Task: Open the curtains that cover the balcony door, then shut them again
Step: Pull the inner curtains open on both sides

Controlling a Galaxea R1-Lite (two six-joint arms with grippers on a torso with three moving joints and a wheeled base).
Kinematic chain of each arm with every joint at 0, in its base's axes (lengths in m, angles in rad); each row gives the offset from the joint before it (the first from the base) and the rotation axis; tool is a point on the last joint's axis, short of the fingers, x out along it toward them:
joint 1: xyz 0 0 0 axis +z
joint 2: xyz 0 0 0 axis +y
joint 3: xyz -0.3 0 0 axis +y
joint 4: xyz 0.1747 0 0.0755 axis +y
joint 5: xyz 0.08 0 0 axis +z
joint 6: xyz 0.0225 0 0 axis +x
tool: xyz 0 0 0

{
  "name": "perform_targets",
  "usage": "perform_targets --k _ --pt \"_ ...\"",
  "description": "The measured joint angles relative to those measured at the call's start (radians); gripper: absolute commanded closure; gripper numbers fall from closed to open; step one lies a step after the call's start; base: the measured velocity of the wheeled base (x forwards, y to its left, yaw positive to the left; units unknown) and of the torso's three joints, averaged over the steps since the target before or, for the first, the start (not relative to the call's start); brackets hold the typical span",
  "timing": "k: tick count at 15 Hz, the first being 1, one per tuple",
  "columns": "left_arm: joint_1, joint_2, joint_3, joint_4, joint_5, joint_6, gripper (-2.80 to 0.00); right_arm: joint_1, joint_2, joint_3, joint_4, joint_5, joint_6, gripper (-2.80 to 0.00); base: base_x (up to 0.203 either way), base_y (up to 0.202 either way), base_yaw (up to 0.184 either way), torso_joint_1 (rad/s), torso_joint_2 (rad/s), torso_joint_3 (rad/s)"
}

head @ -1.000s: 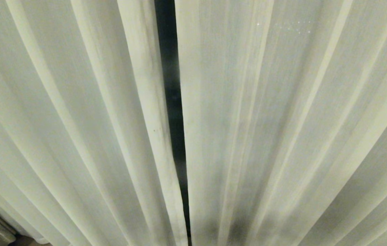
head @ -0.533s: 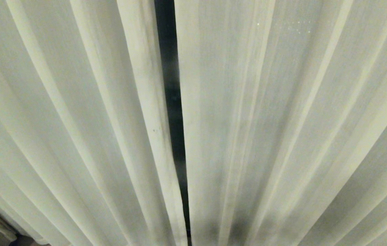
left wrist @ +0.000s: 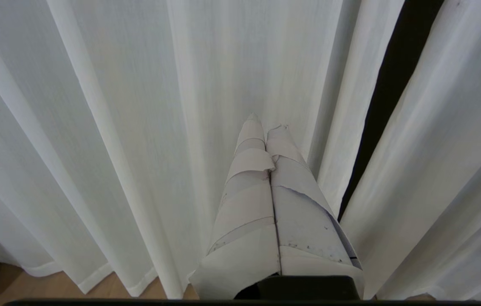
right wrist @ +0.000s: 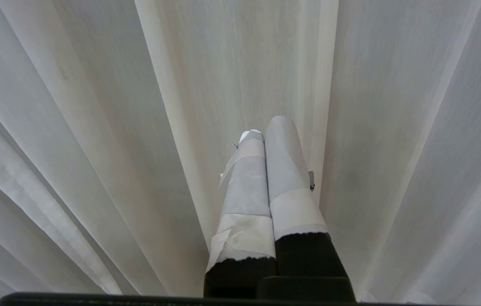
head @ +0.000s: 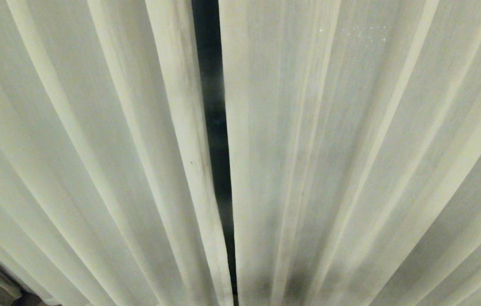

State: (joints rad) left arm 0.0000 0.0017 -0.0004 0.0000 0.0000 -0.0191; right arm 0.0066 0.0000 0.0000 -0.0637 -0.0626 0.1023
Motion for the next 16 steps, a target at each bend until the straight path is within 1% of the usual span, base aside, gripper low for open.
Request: perform_targets --k 2,4,5,8,12,14,15,16 --pt "0.000 0.000 -0.015 0.005 -0.009 0.006 0.00 0.000 0.000 0.000 0.000 0.000 0.000 0.00 0.000 0.000 0.000 0.000 0.00 0.000" --pt "0.000 0.025 -0.067 0.025 -0.042 0.008 0.00 0.000 0.000 0.000 0.000 0.000 0.000 0.00 0.000 0.000 0.000 0.000 0.00 0.000" --pt "-0.002 0.064 -0.108 0.030 -0.066 0.007 0.00 0.000 0.000 0.000 0.000 0.000 0.000 0.00 0.000 0.000 0.000 0.000 0.00 0.000" --pt "-0.007 0.260 -0.266 0.002 -0.130 0.008 0.00 0.000 0.000 0.000 0.000 0.000 0.000 0.00 0.000 0.000 0.000 0.000 0.00 0.000" --pt "-0.026 0.572 -0.499 -0.124 -0.241 0.008 0.00 0.000 0.000 0.000 0.000 0.000 0.000 0.00 0.000 0.000 0.000 0.000 0.00 0.000" --pt "-0.055 0.723 -0.617 -0.181 -0.272 0.008 0.00 0.000 0.000 0.000 0.000 0.000 0.000 0.00 0.000 0.000 0.000 0.000 0.00 0.000" --pt "-0.074 0.793 -0.670 -0.211 -0.280 0.008 -2.80 0.000 0.000 0.000 0.000 0.000 0.000 0.00 0.000 0.000 0.000 0.000 0.00 0.000" --pt "-0.094 0.860 -0.718 -0.241 -0.285 0.008 -2.80 0.000 0.000 0.000 0.000 0.000 0.000 0.00 0.000 0.000 0.000 0.000 0.00 0.000"
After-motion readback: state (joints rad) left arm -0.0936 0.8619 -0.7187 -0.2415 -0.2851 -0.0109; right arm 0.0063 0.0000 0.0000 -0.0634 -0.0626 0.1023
